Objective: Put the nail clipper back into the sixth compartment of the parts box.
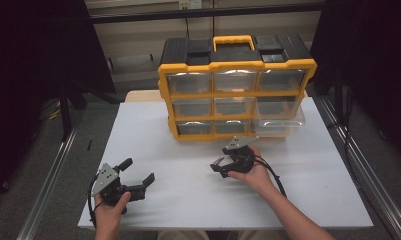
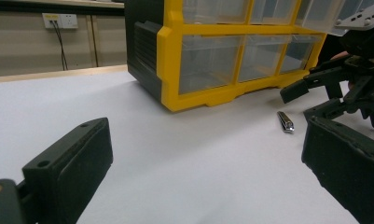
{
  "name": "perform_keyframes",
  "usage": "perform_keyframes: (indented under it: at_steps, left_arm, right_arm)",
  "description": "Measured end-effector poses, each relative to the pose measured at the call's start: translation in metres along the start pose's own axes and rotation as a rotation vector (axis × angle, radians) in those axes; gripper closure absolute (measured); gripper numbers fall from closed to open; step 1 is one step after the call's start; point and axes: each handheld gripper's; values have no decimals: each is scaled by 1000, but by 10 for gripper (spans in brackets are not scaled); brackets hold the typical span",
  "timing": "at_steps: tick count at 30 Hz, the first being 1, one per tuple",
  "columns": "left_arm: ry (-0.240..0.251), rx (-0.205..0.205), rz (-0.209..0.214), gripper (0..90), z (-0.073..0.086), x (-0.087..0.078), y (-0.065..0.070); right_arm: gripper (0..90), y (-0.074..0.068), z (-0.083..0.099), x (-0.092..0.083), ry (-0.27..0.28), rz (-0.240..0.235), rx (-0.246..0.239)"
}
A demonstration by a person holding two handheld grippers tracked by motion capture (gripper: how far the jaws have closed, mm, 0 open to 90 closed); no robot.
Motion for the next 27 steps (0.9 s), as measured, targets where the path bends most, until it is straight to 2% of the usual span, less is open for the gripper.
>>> perform_keyframes:
  at_steps: [1, 8, 10, 11, 12, 13, 15, 16, 18, 19, 20, 23, 25, 27]
  left_arm:
    - [-2, 9, 0, 19, 0, 0, 0]
    - [-11, 0, 4, 19, 1, 1, 0]
    - [-13, 3, 7, 19, 1, 2, 0]
    - [-15, 10, 11, 19, 1, 2, -1]
    - [-16, 2, 15, 19, 1, 2, 0]
    - [-27, 16, 17, 19, 1, 1, -1]
    - [-27, 17, 16, 19, 1, 2, -1]
    - [-18, -2, 9, 19, 1, 2, 1]
    - [-17, -6, 9, 19, 2, 2, 0]
    - [-17, -2, 3, 19, 2, 2, 0]
    - [-16, -9, 6, 19, 2, 2, -1]
    - [-15, -12, 1, 19, 2, 1, -1]
    - [-16, -10, 3, 19, 2, 1, -2]
    - [-22, 2, 0, 19, 2, 0, -2]
  right_arm:
    - [229, 1, 0, 2, -5, -5, -5]
    - [263, 4, 2, 10, -51, -16, -13]
    - [290, 4, 0, 12, -55, -31, -44]
    - [290, 4, 0, 12, -55, -31, -44]
    - [291, 4, 0, 13, -60, -31, -58]
    - [292, 4, -1, 14, -70, -24, -79]
    - [295, 3, -3, 17, -76, -28, -101]
    - [304, 3, -4, 18, -84, -37, -103]
    - [315, 3, -3, 22, -95, -40, -112]
    - [324, 3, -3, 22, -94, -40, -110]
    - [373, 4, -2, 20, -89, -52, -103]
    - [422, 5, -2, 18, -91, -44, -92]
    - [428, 4, -3, 15, -112, -55, -102]
    - [430, 2, -3, 14, -119, -43, -88]
Point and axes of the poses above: each handheld gripper's, and its own axes: x roughly forward along the jaws, z roughly out of its underside, y roughly to its right, and after that the axes turned 4 degrees about y, right-handed
